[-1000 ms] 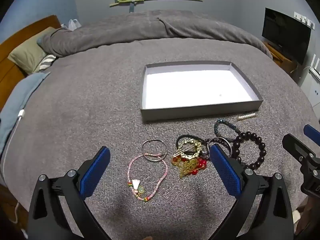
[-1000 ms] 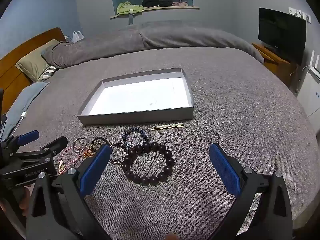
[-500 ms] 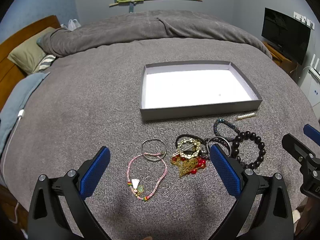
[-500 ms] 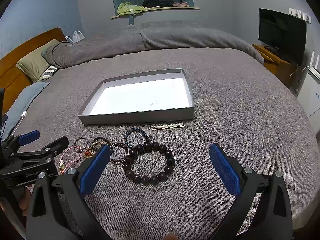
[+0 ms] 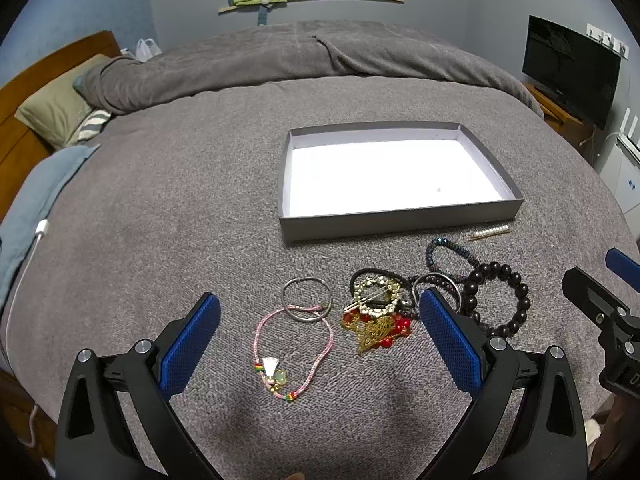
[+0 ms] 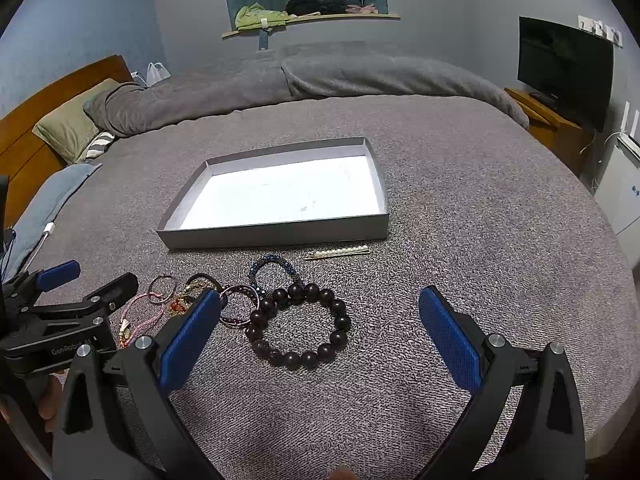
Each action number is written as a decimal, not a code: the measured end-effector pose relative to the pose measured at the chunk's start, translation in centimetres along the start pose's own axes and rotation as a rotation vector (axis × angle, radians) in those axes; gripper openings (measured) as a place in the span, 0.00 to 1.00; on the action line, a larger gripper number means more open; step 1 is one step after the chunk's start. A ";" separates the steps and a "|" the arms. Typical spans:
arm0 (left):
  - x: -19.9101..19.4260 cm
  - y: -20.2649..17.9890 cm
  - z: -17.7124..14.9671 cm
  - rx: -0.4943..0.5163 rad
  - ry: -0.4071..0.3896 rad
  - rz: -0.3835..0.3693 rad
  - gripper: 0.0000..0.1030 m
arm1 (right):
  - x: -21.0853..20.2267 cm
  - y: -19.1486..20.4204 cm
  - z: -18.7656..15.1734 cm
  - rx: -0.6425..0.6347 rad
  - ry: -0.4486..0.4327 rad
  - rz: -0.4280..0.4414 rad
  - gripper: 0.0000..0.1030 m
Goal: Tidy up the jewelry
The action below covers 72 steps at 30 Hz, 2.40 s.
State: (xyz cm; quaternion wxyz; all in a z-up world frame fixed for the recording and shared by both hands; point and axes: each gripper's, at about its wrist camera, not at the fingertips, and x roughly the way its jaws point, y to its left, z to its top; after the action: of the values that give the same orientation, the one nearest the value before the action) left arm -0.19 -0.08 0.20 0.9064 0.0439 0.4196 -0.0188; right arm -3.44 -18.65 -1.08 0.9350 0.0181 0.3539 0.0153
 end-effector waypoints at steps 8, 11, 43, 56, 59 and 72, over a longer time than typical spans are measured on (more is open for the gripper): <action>0.0 -0.1 0.0 -0.001 -0.001 -0.003 0.96 | 0.0 0.0 0.0 0.002 0.000 0.000 0.95; 0.0 -0.1 0.0 -0.001 0.001 -0.003 0.96 | 0.0 0.0 0.0 0.000 0.000 0.000 0.95; -0.2 0.0 0.0 -0.007 -0.001 -0.008 0.96 | -0.1 0.1 -0.1 0.001 0.000 -0.003 0.95; 0.2 1.1 0.0 -0.021 -0.035 -0.047 0.96 | 0.8 -1.0 -0.3 -0.012 -0.033 -0.011 0.95; 0.6 2.5 0.1 -0.031 -0.064 -0.043 0.96 | 1.8 -1.6 -0.5 -0.030 -0.031 -0.007 0.95; 3.2 8.4 -2.7 -0.019 -0.070 -0.137 0.96 | 5.1 -2.3 -2.8 -0.103 0.014 0.051 0.78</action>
State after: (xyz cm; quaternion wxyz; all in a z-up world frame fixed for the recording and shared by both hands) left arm 0.41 8.54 -3.44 0.9175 0.0059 0.3899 -0.0785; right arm -1.38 -20.64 -6.65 0.9316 -0.0211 0.3584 0.0574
